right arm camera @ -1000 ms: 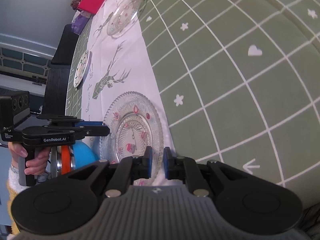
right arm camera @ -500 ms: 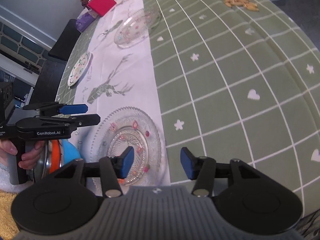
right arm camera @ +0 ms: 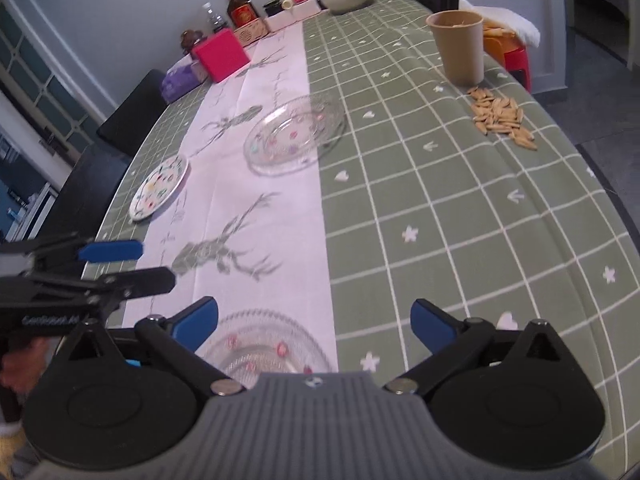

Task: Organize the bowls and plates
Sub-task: 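Move the right tool back toward the stacked glass plates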

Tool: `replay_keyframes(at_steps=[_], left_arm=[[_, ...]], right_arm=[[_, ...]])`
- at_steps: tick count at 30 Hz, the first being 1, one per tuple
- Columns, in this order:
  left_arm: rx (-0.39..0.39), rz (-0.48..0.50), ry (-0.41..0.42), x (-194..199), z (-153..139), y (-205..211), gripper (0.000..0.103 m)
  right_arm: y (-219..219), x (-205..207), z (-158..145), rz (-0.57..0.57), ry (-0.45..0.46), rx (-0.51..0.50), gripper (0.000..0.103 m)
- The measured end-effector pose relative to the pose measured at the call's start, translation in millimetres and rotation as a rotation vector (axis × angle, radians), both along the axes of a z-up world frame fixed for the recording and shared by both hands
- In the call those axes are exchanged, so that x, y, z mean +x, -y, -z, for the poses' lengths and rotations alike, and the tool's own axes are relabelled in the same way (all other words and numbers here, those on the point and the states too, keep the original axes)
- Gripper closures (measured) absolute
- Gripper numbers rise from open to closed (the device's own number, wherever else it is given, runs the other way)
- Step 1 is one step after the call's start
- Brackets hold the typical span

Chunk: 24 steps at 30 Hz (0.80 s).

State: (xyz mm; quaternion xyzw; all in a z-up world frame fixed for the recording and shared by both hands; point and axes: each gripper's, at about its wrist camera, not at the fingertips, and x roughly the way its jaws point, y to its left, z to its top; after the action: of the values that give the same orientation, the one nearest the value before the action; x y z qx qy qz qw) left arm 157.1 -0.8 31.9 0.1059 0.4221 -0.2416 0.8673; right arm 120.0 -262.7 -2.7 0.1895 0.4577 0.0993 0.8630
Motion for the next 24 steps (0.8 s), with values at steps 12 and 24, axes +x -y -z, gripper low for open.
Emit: replay_keyframes(at_steps=[12, 24], left_arm=[[-0.094, -0.106, 0.073, 21.4, 2.3, -27.9, 0.019], [-0.068, -0.211, 0.01, 70.6, 14.9, -27.0, 0.02]], right_arm=[[18.5, 92.0, -12.1, 0.045, 0.093, -0.063, 0.003], [19.7, 174.7, 9.3, -0.036, 0.128, 0.073, 0.004]])
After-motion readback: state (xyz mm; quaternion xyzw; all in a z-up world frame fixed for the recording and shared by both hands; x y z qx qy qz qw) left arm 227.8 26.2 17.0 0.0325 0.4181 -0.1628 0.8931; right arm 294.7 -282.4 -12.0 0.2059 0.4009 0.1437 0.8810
